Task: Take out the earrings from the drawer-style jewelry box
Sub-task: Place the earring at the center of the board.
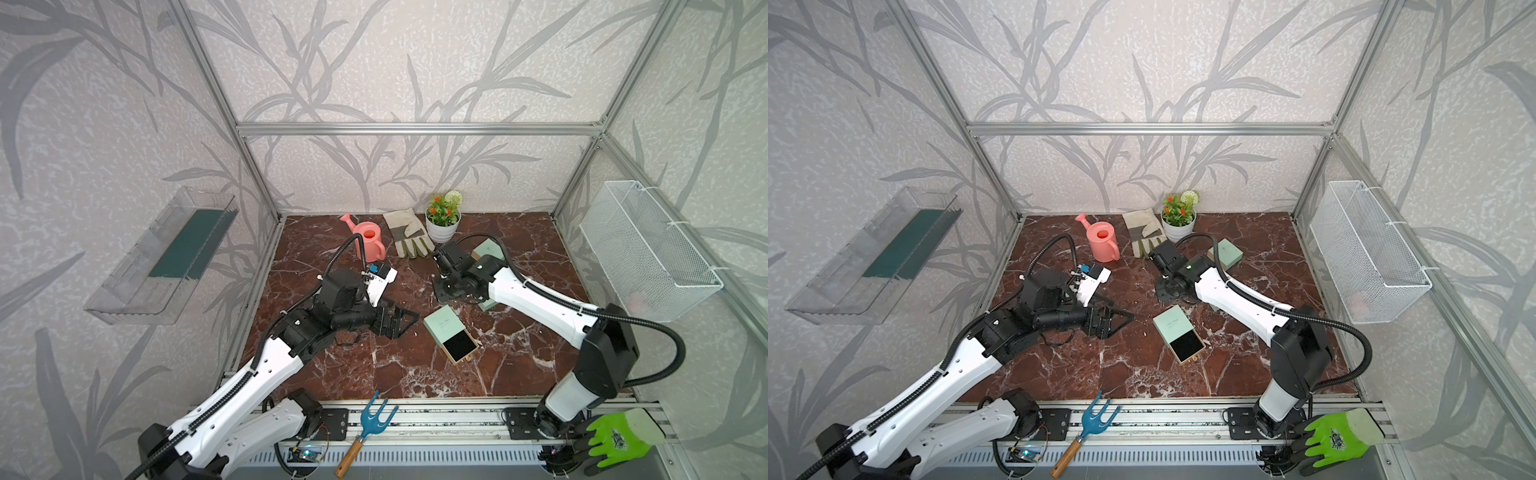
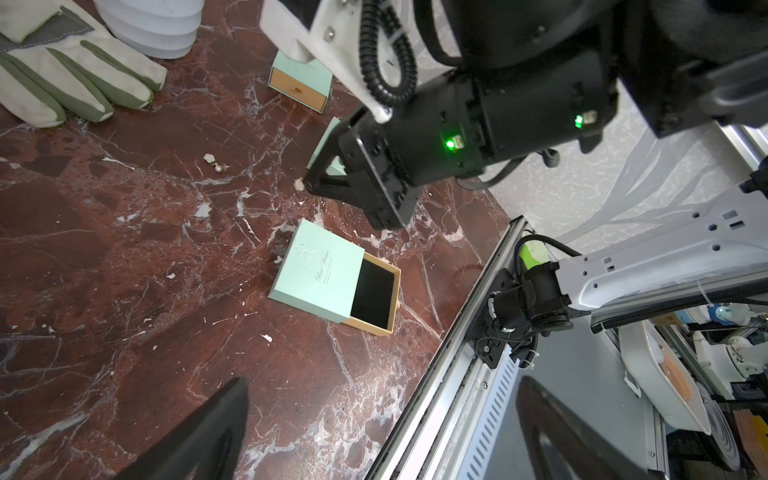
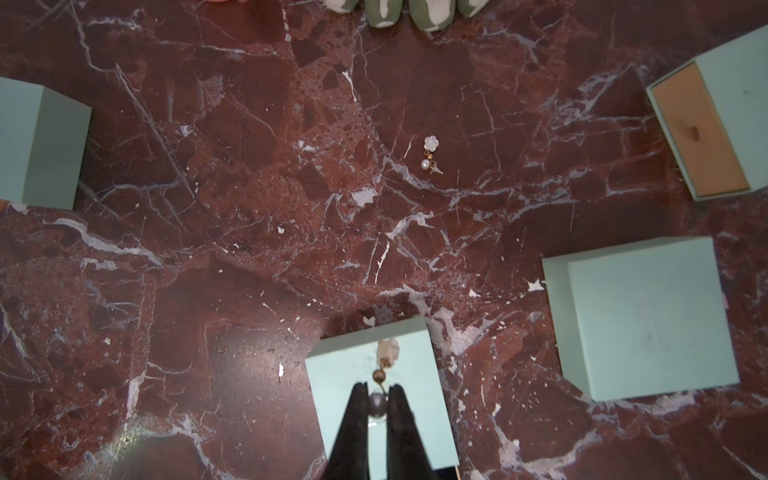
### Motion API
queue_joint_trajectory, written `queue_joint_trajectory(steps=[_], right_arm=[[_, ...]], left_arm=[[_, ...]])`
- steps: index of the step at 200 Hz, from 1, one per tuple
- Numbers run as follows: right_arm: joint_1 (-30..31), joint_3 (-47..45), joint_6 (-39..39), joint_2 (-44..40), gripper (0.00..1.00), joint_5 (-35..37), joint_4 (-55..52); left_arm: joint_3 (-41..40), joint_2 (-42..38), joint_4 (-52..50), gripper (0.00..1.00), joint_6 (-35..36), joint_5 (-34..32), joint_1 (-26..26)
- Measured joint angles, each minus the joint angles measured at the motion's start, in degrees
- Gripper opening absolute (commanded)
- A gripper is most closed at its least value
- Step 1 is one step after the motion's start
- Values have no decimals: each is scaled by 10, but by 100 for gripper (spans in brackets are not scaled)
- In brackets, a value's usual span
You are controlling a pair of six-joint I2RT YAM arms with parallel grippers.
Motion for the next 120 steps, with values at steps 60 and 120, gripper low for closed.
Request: queue_joint_trajectory(steps=[60, 120], right_arm=[[-34, 54, -15, 113, 6, -41, 19], [-49, 54, -18, 163, 6, -58, 25]], left_arm=[[0, -3, 0, 99, 0, -5, 0], [0, -6, 0, 99, 2, -9, 0]])
